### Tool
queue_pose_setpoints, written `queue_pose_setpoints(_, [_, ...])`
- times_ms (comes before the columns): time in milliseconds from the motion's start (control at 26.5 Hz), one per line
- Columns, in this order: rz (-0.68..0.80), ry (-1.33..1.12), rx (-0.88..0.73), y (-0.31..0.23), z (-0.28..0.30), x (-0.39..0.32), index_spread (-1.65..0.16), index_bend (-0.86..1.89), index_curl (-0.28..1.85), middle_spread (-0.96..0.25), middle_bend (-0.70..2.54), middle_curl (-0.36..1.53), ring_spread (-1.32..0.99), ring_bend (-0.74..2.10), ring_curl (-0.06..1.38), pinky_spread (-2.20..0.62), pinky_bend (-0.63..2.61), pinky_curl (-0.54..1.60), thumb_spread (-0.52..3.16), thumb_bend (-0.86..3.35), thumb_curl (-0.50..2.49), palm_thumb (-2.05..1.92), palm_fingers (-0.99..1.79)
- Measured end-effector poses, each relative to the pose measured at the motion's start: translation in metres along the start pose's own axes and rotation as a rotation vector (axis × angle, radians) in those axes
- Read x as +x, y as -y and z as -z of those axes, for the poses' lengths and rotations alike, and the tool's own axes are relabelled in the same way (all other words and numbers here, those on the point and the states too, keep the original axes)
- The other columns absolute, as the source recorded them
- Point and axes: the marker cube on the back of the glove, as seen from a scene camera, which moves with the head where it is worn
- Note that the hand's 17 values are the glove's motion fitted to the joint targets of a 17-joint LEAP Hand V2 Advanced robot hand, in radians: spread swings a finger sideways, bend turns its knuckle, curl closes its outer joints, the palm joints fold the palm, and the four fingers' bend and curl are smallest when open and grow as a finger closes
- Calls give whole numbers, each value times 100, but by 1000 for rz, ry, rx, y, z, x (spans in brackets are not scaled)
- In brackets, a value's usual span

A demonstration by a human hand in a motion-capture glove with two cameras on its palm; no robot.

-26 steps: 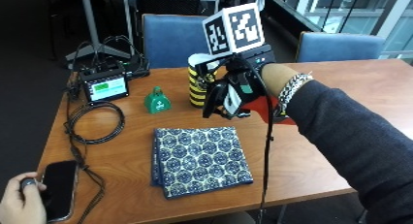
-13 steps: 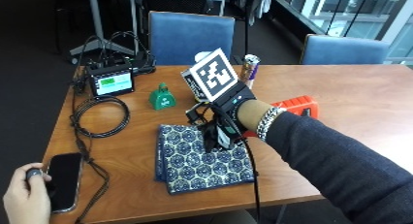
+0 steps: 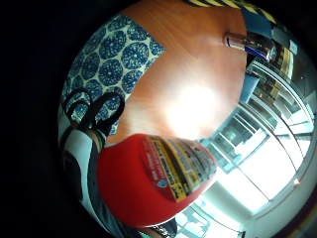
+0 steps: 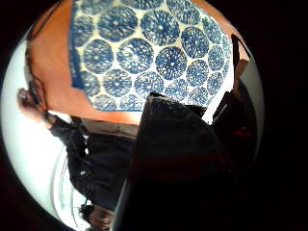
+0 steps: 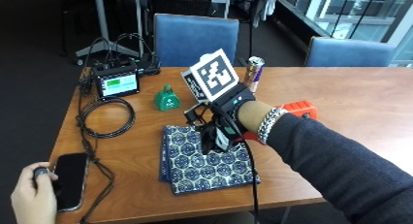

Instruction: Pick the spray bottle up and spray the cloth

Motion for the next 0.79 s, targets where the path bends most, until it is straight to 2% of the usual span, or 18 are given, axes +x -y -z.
queue_pose_setpoints(415, [392, 497, 274, -45, 103, -16, -33, 18, 61, -23, 60, 52, -24, 64, 47, -34, 42, 39, 26, -3, 78, 97, 134])
queue_pose_setpoints(642, [495, 655, 387, -49, 125, -27, -32, 17, 60, -23, 61, 52, -24, 65, 47, -33, 43, 40, 27, -3, 78, 98, 133])
queue_pose_setpoints(793, [578, 913, 582, -41, 147, -34, -32, 16, 59, -23, 61, 52, -24, 65, 47, -33, 44, 40, 27, -3, 78, 98, 133])
